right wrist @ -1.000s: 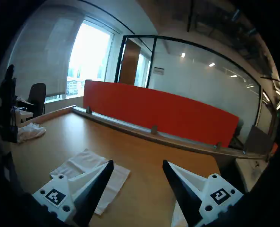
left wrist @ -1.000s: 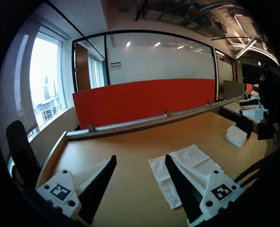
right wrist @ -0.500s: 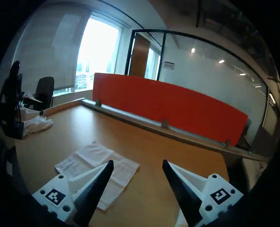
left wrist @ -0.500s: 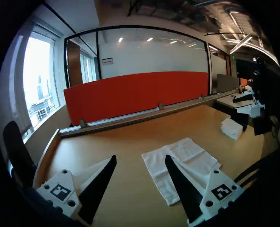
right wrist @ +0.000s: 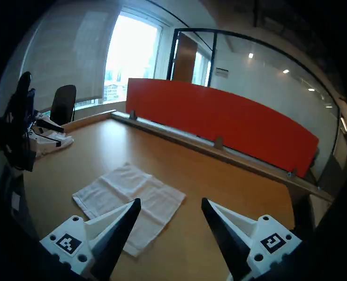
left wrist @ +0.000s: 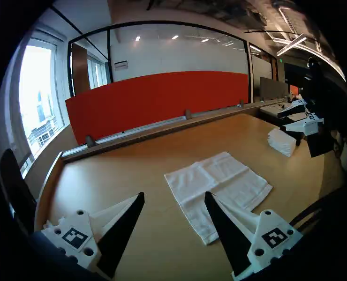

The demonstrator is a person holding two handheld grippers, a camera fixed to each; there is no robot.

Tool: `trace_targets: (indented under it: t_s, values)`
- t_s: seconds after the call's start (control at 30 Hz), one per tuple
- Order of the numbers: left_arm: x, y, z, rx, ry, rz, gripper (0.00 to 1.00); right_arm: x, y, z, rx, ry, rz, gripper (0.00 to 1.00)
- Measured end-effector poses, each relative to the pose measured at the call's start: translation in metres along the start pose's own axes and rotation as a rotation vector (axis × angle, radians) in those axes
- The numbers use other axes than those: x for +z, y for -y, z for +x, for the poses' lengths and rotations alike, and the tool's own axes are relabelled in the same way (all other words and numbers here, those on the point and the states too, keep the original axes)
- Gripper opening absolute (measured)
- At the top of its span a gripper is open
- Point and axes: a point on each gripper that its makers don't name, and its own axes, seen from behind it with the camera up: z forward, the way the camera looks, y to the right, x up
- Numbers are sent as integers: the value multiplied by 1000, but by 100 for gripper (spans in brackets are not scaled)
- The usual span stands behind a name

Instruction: Fold towel

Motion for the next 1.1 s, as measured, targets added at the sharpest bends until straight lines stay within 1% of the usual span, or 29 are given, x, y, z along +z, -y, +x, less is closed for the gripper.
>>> trace_targets:
  t_s: [0.27, 0.57, 0.77, 1.1]
  values:
    - [15, -16, -27, 13, 49, -41, 95, 15, 17, -28, -9, 47, 43, 100]
    - [29, -30, -55, 34, 100, -79, 95, 29, 35, -56, -22, 94, 82, 100]
    - [37, -39, -74, 32, 135, -104, 95, 36, 44, -79, -24, 134, 103, 100]
    - [52, -55, -106, 53, 198, -147, 95, 47, 56, -113, -35, 188, 126, 100]
